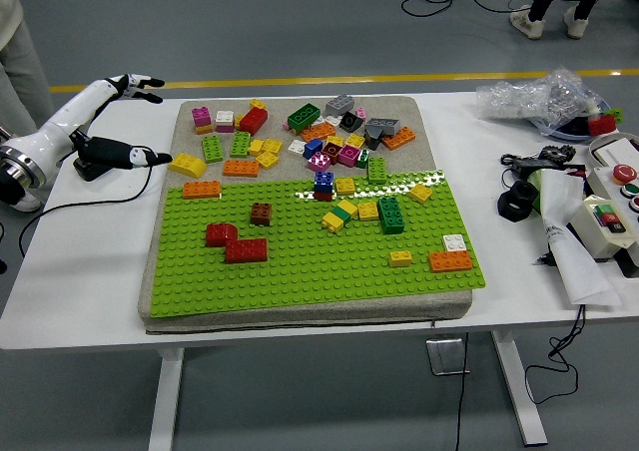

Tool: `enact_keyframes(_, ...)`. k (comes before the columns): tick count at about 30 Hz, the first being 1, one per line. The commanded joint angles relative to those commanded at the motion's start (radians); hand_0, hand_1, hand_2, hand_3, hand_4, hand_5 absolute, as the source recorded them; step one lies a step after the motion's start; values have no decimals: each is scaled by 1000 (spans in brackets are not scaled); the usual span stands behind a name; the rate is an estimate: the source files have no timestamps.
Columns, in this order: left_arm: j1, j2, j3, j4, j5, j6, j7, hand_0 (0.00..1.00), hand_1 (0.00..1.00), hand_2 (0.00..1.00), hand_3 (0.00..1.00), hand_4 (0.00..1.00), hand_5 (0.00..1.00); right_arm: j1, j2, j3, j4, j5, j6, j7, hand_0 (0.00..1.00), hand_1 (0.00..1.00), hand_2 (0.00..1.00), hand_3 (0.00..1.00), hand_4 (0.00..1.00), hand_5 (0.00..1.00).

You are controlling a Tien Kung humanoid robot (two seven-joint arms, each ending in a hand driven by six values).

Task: Pick up the brick,pile it on top of brick,press brick,pick up the brick,pile it on top of brick,press brick

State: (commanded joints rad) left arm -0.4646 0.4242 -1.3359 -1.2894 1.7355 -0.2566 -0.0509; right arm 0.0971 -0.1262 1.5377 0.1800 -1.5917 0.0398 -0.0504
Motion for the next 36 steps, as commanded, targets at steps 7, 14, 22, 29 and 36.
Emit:
enact_keyframes(7,14,-21,49,-12,69,-22,15,977,926,728,806,998,206,0,0,1,0,0,0,1,766,684,726,746,998,690)
enact_keyframes(14,30,-46,113,-4,107,-27,19,976,915,719,802,998,210,-2,1,2,0,0,0,0,765,684,726,746,998,690)
enact_keyframes(22,36,-75,166,0,151,-18,22,976,912,718,797,998,207,-5,2,2,0,-3,0,-1,767,684,726,746,998,690)
enact_keyframes(29,40,-108,236,23,189,18,17,974,915,709,797,998,202,-3,3,1,0,-2,0,-1,765,684,726,746,998,691)
enact_keyframes(36,25,-140,294,77,223,76,-1,968,910,697,793,996,198,-1,3,0,0,-3,1,-1,766,684,726,746,998,691)
